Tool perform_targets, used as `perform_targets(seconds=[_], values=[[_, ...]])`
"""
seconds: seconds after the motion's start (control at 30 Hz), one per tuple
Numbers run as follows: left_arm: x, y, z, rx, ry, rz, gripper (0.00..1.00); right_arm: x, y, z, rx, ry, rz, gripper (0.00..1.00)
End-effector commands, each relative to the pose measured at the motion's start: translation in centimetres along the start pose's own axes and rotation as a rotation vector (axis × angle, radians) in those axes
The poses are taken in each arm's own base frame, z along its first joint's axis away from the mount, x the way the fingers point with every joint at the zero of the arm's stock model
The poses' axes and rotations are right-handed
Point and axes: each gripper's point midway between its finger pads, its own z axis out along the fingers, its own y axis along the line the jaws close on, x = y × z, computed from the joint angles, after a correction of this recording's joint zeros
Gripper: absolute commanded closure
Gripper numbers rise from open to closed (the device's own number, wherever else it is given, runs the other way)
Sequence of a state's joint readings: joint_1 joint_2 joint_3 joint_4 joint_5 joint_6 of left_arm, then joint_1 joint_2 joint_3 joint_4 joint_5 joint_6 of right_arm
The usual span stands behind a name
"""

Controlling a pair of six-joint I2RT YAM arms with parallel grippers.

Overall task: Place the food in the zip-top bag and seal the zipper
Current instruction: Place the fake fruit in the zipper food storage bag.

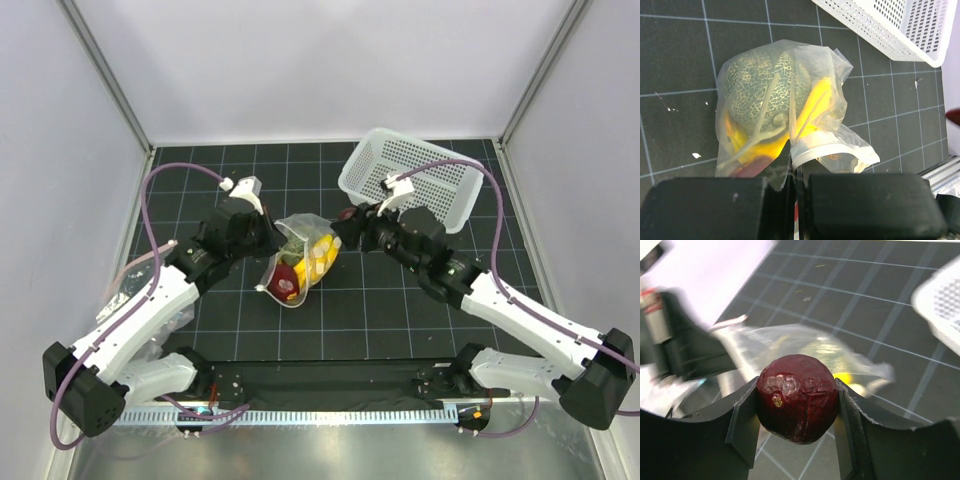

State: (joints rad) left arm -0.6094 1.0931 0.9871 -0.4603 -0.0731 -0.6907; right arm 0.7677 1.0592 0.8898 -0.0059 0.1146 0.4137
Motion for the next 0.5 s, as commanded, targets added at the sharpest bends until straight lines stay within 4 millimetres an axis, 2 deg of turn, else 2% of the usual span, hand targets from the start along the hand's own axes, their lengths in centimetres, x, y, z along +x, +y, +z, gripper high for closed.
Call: perform_targets(seconds=[0.0, 0.07, 0.1, 0.2, 0.3, 0.33, 0.47], values=[[-1.7, -2.0, -0.2, 0.068, -0.037, 0.008, 1.0, -2.3, 6.6, -0.7, -0.236, -0.103, -0.108, 0.7], [-1.4, -2.0, 0.2, 0.067, -0.02, 0.01, 1.0, -1.3, 8.6, -1.0, -0.29, -0.093, -0.192, 0.7], [-1.3, -2.0, 0.2, 0.066, -0.016, 0.009, 1.0, -0.5, 10.3, -1.5, -0.341, -0.083, -0.221, 0.7], [-1.3, -2.0, 0.3, 0.065, -0.013, 0.011, 1.0, 1.2, 12.2, -1.6, -0.412, -0.071, -0.289, 0.7], [-1.5, -2.0, 0.1, 0.064, -0.021, 0.009, 1.0, 2.9, 12.8, -1.1, -0.444, -0.073, -0.322, 0.69], [-1.5, -2.0, 0.0, 0.065, -0.025, 0.008, 1.0, 3.6, 13.6, -1.3, -0.489, -0.062, -0.331, 0.69], [-1.6, -1.9, -0.3, 0.066, -0.031, 0.008, 1.0, 6.0, 13.7, 0.1, -0.486, -0.019, -0.383, 0.69]])
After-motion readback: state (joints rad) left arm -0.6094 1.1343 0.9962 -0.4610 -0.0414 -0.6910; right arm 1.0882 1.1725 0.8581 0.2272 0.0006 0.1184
